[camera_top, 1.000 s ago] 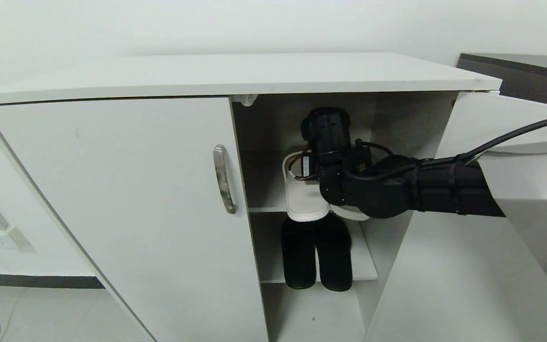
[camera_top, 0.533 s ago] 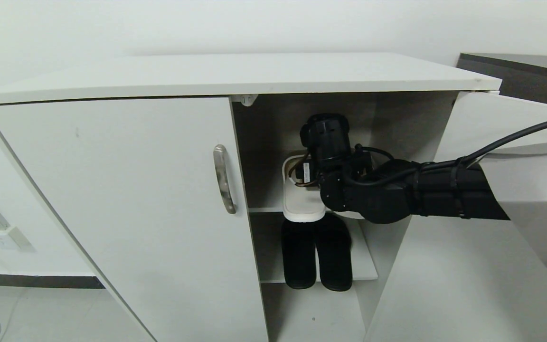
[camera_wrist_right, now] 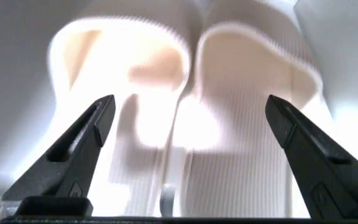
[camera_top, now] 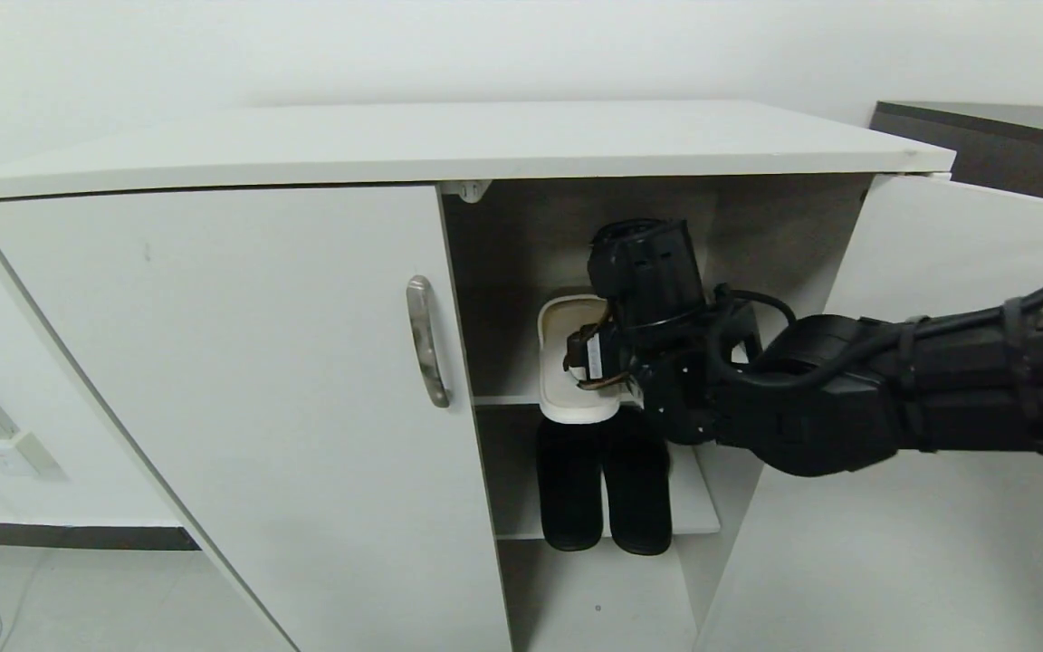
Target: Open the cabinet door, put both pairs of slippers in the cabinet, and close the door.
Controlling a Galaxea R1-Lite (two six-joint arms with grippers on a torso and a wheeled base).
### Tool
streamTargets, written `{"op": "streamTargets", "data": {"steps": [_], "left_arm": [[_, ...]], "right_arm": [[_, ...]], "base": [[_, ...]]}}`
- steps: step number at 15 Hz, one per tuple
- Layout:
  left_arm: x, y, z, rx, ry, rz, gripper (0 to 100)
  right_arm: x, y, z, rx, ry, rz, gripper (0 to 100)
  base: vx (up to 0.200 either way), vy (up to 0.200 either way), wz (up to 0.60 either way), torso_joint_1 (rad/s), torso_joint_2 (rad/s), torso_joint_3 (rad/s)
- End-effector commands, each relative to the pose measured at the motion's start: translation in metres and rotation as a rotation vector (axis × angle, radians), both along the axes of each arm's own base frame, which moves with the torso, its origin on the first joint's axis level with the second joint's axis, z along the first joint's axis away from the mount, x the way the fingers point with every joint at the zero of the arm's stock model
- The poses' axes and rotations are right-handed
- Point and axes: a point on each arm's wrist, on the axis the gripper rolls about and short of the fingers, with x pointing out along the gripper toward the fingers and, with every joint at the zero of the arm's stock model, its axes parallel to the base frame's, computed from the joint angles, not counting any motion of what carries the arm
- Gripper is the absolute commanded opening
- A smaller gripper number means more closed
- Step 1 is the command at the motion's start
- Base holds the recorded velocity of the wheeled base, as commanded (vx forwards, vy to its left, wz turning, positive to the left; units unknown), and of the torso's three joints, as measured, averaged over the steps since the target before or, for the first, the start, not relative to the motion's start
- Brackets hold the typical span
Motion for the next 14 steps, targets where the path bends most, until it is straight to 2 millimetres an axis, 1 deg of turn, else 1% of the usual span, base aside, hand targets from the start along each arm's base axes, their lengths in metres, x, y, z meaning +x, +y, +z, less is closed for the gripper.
{"op": "streamTargets", "data": {"steps": [1,4,5,6,7,11,14], "left_arm": [[0.0,0.0,0.0,0.0,0.0,0.001,0],[0.0,0.0,0.0,-0.002,0.0,-0.001,0],[0.0,0.0,0.0,-0.002,0.0,0.001,0],[0.0,0.0,0.0,-0.002,0.0,0.001,0],[0.0,0.0,0.0,0.0,0.0,0.001,0],[0.0,0.0,0.0,0.0,0.0,0.001,0],[0.0,0.0,0.0,0.0,0.0,-0.001,0]], "right_arm": [[-0.038,-0.011,0.016,0.031,-0.02,0.063,100],[-0.073,-0.022,0.011,0.057,-0.017,0.193,100],[-0.083,-0.027,0.006,0.068,-0.015,0.237,100],[-0.087,-0.03,0.003,0.075,-0.015,0.257,100],[-0.094,-0.036,-0.004,0.081,-0.016,0.3,0],[-0.102,-0.046,-0.015,0.105,-0.035,0.381,0],[-0.105,-0.045,-0.019,0.101,-0.064,0.422,0]], "base": [[0.0,0.0,0.0,0.0,0.0,0.0],[0.0,0.0,0.0,0.0,0.0,0.0],[0.0,0.0,0.0,0.0,0.0,0.0],[0.0,0.0,0.0,0.0,0.0,0.0],[0.0,0.0,0.0,0.0,0.0,0.0],[0.0,0.0,0.0,0.0,0.0,0.0],[0.0,0.0,0.0,0.0,0.0,0.0]]}}
